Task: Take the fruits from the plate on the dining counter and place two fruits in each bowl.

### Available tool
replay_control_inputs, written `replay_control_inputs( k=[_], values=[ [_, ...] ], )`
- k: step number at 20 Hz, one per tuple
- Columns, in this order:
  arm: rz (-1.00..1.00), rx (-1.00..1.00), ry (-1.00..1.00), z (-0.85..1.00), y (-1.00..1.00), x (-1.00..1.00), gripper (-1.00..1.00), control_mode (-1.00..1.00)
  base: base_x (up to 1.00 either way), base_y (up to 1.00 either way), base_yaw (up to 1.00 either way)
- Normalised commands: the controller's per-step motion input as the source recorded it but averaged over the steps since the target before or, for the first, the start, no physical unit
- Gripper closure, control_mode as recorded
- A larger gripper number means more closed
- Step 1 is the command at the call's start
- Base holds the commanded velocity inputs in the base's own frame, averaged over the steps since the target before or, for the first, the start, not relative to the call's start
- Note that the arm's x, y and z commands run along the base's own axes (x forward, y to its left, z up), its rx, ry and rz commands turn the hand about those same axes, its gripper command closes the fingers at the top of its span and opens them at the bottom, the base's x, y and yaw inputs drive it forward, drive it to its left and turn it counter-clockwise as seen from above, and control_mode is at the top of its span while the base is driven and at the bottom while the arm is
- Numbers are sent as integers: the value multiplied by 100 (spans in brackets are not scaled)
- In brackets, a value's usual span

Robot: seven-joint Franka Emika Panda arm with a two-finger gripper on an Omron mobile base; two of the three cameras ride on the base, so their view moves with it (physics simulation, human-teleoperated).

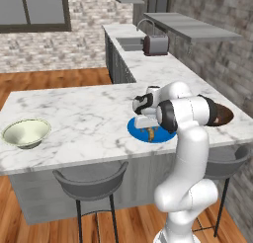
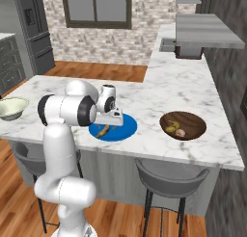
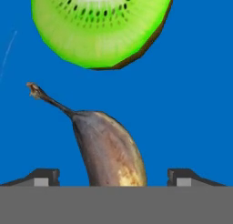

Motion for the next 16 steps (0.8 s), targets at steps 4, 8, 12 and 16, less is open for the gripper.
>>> replay_control_inputs(
  k=[4, 8, 12, 16],
  values=[
    [0, 0, 1, -12, 0, 0, 100, -100, 0, 0, 0],
    [0, 0, 2, -4, 0, 0, 100, -100, 0, 0, 0],
    [0, 0, 0, -18, 1, -3, 100, -100, 0, 0, 0],
    [0, -1, -2, 83, 4, -34, 100, -100, 0, 0, 0]
  ],
)
